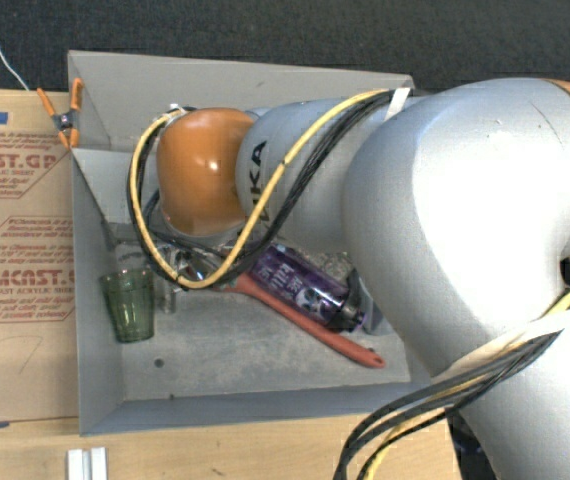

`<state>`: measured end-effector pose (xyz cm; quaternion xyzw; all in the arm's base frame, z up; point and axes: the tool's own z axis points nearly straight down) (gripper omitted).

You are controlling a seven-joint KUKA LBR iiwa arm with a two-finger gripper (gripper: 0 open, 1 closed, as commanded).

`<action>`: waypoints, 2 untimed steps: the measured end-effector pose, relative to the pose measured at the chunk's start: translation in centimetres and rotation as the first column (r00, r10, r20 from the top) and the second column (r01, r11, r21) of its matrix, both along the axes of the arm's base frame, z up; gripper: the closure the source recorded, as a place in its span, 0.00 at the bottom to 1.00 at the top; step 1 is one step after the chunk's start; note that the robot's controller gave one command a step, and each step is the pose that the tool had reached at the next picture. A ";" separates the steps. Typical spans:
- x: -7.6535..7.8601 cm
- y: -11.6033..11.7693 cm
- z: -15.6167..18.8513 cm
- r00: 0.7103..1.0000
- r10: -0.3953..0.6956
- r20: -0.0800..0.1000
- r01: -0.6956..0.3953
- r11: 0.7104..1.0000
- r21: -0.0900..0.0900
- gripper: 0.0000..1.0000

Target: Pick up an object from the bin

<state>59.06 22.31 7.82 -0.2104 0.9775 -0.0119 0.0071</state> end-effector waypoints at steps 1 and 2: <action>-0.5 0.2 -0.8 1.000 0.003 0.001 -0.003 1.000 0.000 1.00; 0.3 0.2 6.8 0.999 0.042 0.004 -0.042 0.999 0.002 1.00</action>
Offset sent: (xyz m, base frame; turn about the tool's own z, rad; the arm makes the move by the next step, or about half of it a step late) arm 0.0019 0.0004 0.0672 -0.0428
